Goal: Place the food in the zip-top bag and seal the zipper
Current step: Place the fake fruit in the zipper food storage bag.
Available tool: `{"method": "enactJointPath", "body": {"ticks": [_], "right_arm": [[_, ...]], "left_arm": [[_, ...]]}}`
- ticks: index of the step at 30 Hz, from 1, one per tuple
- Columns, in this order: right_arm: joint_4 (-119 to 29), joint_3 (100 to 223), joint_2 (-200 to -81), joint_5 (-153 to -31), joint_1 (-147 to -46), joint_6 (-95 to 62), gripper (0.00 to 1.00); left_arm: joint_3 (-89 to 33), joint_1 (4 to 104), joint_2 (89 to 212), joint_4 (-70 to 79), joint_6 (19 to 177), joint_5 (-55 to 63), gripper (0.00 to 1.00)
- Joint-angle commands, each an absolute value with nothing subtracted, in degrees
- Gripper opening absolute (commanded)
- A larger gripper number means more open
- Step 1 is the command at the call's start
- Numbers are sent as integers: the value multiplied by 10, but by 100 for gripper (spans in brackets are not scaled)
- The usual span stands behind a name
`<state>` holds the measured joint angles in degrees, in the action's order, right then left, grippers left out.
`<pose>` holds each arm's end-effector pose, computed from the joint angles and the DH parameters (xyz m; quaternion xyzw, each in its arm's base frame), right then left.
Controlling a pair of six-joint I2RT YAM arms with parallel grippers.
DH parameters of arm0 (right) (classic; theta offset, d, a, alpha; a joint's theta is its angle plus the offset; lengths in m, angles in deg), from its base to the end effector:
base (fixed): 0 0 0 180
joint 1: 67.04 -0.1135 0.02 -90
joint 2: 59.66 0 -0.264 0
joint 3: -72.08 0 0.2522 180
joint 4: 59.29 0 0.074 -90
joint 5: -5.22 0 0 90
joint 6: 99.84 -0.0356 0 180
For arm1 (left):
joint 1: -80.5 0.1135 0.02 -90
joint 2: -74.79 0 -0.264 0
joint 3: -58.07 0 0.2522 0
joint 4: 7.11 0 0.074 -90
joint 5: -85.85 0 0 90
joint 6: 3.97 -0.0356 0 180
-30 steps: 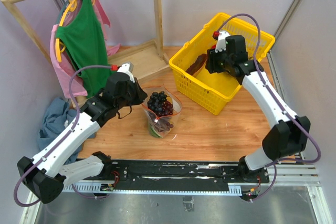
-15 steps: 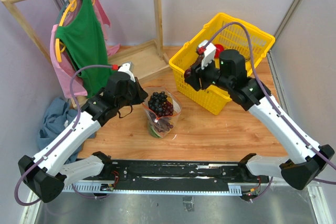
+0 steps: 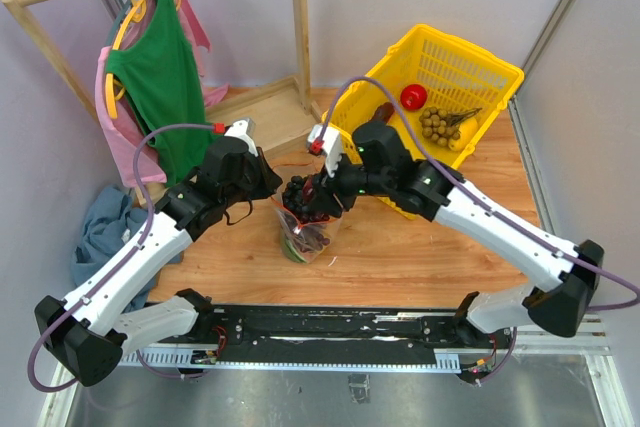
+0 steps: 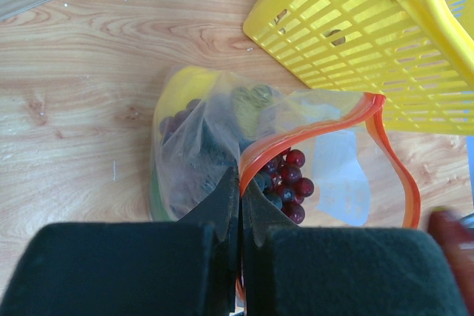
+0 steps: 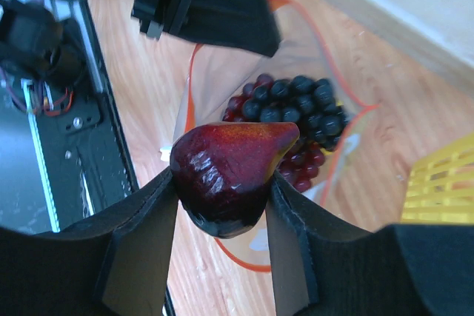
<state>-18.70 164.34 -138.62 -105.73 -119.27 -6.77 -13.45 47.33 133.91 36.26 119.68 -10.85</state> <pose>0.1799 0.2530 0.3815 -0.4735 0.6999 0.3540 0.4007 0.1903 -0.1194 0.3380 -0.0324 0.8686 -0.2284 0.4385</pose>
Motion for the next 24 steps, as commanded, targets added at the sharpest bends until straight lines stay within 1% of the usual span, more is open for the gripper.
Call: {"method": "enactJointPath", "body": {"ticks": [1,2,4,5,8,12,17,20,24], "right_arm": [[-165,1641,-1417,-1031,-1202,-51,25],[-159,1641,-1425,-1005,-1201,-52,28],[-149,1648,-1438,-969,-1201,-56,38],[-143,1653,-1442,-956,-1202,-58,42],[-134,1663,-1445,-947,-1202,-60,55],[-128,1667,-1437,-946,-1201,-61,66],[-132,1663,-1401,-942,-1201,-74,71],[-124,1663,-1385,-919,-1202,-95,73],[-105,1661,-1370,-911,-1203,-142,74]], "left_arm": [[-145,478,1335,343,1199,-104,0],[-143,477,1334,343,1199,-104,0],[-140,478,1333,342,1199,-105,0],[-139,478,1334,341,1200,-104,0],[-137,478,1335,342,1200,-102,0],[-135,478,1335,344,1202,-105,0],[-139,478,1335,348,1208,-108,0],[-139,478,1333,349,1217,-114,0],[-135,478,1329,346,1240,-122,0]]}}
